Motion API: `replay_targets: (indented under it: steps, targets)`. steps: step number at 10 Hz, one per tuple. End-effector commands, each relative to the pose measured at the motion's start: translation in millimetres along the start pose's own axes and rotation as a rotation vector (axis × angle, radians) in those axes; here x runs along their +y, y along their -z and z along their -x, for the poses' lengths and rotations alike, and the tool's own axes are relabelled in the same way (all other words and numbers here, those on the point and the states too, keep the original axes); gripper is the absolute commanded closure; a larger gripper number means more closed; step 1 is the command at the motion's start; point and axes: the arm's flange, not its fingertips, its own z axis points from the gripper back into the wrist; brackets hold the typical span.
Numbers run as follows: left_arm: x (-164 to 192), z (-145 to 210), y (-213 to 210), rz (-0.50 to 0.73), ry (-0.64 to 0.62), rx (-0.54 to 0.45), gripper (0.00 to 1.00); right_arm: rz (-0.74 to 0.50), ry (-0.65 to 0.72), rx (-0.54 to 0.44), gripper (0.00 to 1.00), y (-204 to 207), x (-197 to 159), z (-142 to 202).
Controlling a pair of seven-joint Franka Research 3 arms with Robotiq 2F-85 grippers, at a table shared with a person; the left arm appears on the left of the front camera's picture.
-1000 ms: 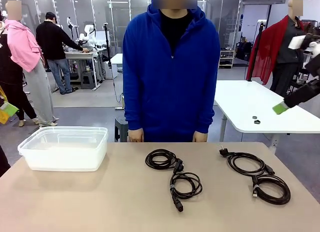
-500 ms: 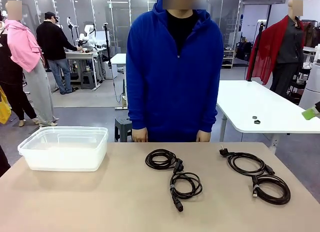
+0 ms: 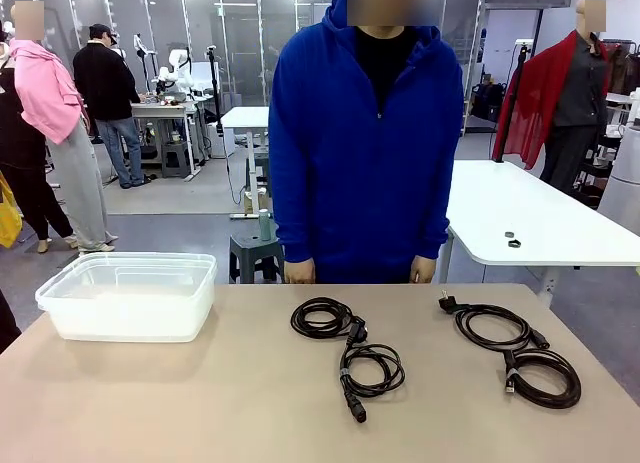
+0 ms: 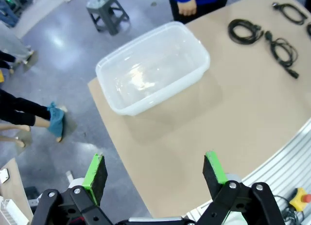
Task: Organize and store the cables.
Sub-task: Place the Power Cable into the Organizing box.
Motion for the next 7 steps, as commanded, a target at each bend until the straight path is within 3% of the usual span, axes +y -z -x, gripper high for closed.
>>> replay_targets:
  steps: [1, 2, 7]
  targets:
    - [6.1, -10.7, -1.3, -0.049, -0.031, 0.036, 0.00, -0.006, -0.033, -0.011, 0.00, -2.8, 0.8, 11.7]
    - [7.4, -10.4, 0.0, -0.033, -0.048, -0.004, 0.00, -0.001, -0.024, -0.038, 0.00, -2.0, 0.7, 10.0]
    - [0.6, -4.7, -2.0, -0.014, -0.010, 0.005, 0.00, -0.001, -0.001, -0.006, 0.00, -1.6, -0.8, 4.5]
